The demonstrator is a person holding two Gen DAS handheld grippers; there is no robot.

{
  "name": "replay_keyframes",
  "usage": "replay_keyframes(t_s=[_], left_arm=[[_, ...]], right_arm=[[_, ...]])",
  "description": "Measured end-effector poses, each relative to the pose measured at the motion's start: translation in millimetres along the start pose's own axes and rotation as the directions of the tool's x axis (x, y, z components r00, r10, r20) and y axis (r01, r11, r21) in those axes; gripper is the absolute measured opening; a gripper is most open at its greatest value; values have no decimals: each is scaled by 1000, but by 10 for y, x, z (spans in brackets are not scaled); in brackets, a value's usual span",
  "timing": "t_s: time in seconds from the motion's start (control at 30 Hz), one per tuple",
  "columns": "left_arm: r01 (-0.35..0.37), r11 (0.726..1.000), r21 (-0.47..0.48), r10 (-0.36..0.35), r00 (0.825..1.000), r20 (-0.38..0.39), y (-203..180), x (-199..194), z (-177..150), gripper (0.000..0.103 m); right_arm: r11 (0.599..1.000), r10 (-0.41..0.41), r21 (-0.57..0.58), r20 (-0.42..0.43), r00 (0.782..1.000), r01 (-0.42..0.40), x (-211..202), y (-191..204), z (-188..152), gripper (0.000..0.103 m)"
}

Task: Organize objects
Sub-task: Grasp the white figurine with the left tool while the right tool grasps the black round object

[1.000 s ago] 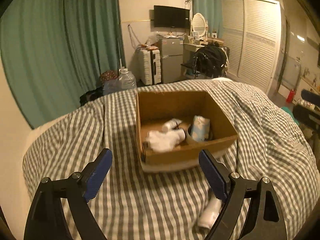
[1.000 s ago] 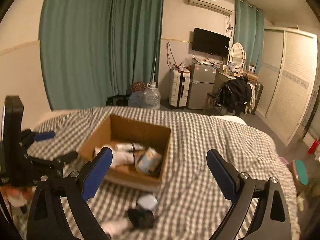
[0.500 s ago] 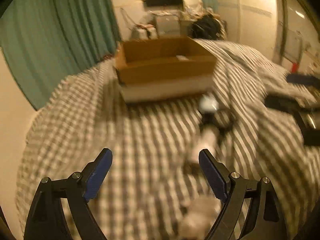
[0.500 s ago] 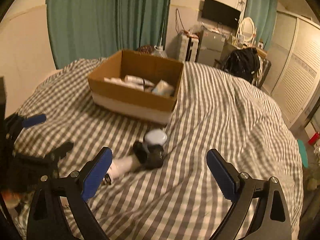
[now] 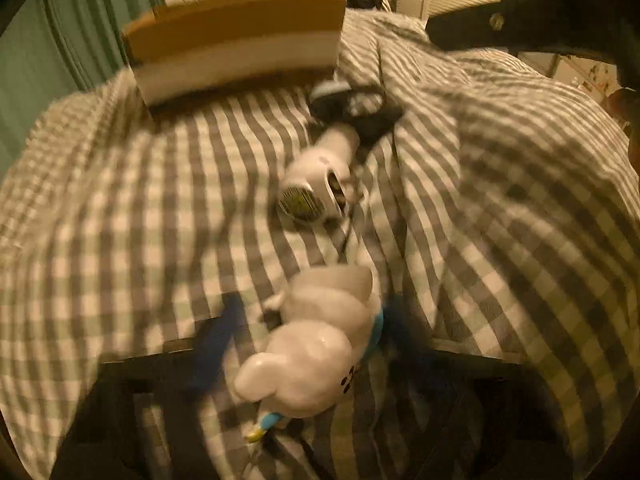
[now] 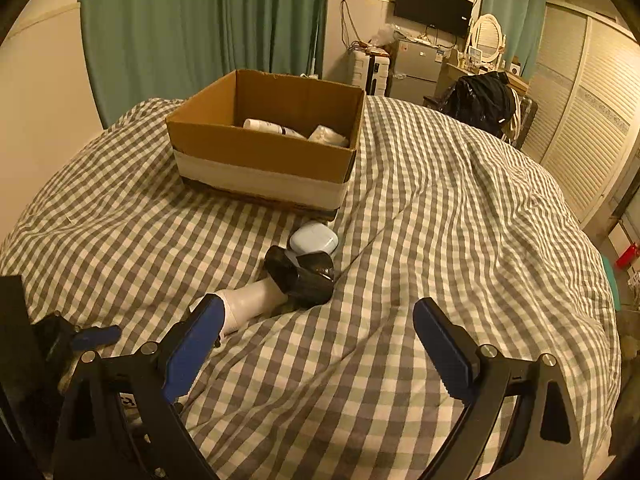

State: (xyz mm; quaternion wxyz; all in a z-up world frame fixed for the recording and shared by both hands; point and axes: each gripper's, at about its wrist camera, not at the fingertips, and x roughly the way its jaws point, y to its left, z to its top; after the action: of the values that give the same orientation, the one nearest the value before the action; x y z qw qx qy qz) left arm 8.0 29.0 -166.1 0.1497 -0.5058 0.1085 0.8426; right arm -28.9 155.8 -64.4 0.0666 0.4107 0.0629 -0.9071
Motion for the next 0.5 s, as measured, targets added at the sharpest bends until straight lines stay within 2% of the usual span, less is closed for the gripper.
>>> replay_keyframes(t_s=[0.2,0.33,0.5], left_arm=[[29,999,-22,-28,999,40,35,-137,58,57],[9,999,-54,-4,995,99,202,-308,228,57],[-50,994,-102,65,987,147,455,-387,482,57]], right_arm=[[1000,4,9,-19,1000,-3,80,-15,-21,96],[1000,-2,22,-30,1000,2,143,-66,-8,96],[999,-8,32,-76,997,11,349,-128,35,96]])
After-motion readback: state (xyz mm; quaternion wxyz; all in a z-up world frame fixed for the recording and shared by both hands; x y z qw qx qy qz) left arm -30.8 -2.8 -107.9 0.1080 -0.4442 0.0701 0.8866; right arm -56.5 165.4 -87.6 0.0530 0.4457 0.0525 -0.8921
